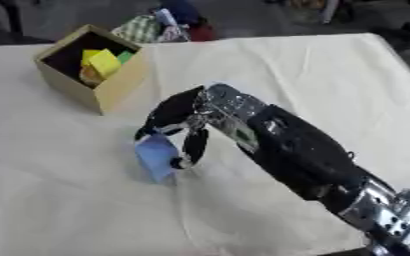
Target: Pick up objects on the table and place them in the box.
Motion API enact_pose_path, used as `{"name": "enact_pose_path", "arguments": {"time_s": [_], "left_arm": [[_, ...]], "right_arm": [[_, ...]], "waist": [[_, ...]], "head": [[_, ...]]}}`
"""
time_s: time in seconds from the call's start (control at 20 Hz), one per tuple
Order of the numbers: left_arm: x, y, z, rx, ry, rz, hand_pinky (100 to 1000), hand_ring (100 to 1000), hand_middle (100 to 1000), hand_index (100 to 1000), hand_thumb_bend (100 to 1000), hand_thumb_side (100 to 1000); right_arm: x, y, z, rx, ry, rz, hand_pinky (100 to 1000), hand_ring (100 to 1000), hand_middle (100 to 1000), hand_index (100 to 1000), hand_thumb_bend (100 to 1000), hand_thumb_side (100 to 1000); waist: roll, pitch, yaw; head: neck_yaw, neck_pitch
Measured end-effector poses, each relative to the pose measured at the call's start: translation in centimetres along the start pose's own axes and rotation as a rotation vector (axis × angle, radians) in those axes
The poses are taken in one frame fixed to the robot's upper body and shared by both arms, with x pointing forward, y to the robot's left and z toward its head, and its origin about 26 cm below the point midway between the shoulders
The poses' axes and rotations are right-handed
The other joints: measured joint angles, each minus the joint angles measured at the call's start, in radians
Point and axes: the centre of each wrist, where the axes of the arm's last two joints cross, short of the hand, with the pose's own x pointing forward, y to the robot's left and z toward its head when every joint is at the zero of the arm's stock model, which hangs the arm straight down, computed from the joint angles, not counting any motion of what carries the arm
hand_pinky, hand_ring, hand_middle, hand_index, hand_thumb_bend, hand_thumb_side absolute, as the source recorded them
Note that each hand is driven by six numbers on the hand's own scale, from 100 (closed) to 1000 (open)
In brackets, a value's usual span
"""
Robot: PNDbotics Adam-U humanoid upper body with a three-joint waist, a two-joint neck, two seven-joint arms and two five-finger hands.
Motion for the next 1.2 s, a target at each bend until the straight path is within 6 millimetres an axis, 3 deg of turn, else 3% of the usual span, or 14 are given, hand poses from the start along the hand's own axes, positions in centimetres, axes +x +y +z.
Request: {"name": "enact_pose_path", "arguments": {"time_s": [0.2,0.4,0.65,0.8,0.85,0.9,1.05,1.2], "left_arm": [[0.0,0.0,0.0,0.0,0.0,0.0,647,624,611,755,100,751],[0.0,0.0,0.0,0.0,0.0,0.0,647,624,610,755,100,750],[0.4,-0.3,-0.5,-0.008,-0.02,0.007,647,624,610,755,100,749],[0.9,-0.8,-1.0,-0.03,-0.041,0.018,648,623,610,755,100,749],[1.0,-1.0,-1.2,-0.041,-0.05,0.024,648,623,610,755,100,749],[1.2,-1.2,-1.3,-0.051,-0.057,0.03,648,623,610,755,100,750],[1.6,-1.9,-1.6,-0.084,-0.071,0.049,647,623,609,755,100,751],[1.9,-2.5,-1.8,-0.115,-0.084,0.07,647,622,609,755,100,750]], "right_arm": [[-0.5,-1.6,1.0,-0.07,-0.023,-0.061,819,754,484,859,100,216],[-2.0,-6.0,3.7,-0.154,-0.005,-0.109,817,742,477,867,100,203],[-5.3,-10.3,6.0,-0.227,0.129,-0.175,813,731,472,890,100,179],[-7.5,-10.9,5.7,-0.321,0.268,-0.249,816,723,472,900,100,146],[-8.1,-10.9,5.4,-0.357,0.318,-0.275,817,724,479,909,100,236],[-8.6,-10.9,5.1,-0.394,0.368,-0.295,819,725,480,914,100,124],[-9.4,-10.8,3.6,-0.493,0.51,-0.328,813,713,486,922,100,100],[-9.4,-10.6,1.9,-0.586,0.661,-0.321,813,728,605,972,100,100]], "waist": [[0.0,0.0,0.0],[0.0,0.0,0.003],[0.0,0.01,0.051],[-0.003,0.023,0.102],[-0.006,0.027,0.12],[-0.008,0.032,0.141],[-0.01,0.044,0.193],[-0.011,0.05,0.231]], "head": [[0.001,-0.001],[0.004,-0.009],[-0.012,-0.033],[-0.035,-0.054],[-0.045,-0.061],[-0.054,-0.067],[-0.082,-0.08],[-0.109,-0.087]]}}
